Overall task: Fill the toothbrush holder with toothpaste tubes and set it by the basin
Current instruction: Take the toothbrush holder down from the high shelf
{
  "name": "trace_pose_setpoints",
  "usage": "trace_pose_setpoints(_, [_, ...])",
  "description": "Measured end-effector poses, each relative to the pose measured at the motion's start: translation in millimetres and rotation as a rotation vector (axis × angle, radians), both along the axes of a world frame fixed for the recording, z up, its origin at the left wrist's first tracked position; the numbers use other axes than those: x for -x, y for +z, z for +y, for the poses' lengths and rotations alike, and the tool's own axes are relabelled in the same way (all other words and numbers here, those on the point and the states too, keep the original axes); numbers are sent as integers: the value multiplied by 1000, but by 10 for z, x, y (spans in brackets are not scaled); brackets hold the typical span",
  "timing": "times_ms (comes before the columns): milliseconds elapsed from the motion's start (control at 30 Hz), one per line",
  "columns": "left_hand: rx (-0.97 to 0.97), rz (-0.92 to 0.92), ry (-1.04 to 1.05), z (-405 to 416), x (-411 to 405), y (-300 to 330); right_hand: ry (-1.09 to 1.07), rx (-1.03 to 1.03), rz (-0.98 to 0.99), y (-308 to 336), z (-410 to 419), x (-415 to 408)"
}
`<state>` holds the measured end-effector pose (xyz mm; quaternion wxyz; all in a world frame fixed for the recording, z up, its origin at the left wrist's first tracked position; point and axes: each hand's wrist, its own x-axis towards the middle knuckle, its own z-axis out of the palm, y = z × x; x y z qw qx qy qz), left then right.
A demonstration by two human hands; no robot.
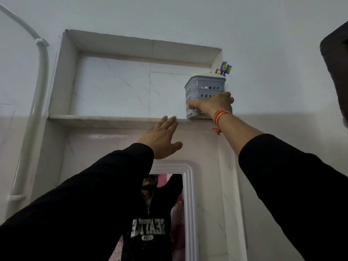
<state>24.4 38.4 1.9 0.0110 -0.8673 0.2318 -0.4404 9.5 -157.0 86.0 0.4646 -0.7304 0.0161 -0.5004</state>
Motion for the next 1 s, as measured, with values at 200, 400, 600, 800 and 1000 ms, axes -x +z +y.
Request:
trace_pose_setpoints(200, [133, 58, -119, 64, 186, -291, 87, 19, -115, -345, 36, 436])
trace_pose_setpoints(400, [307, 267, -200, 200, 315, -1215, 183, -2, -62, -1414, 125, 806])
trace_pose_setpoints(600, [371, 559, -276, 290, 610, -2639, 185, -30, 33, -3031, 261, 980])
trace_pose_setpoints(800, [337, 878, -135, 410, 663, -3862, 107, -53, 170, -4792, 388, 1092])
trace_pose_setpoints(1000, [262, 1107, -2, 404, 471, -4662, 121, -131, 390, -6085, 492, 1234])
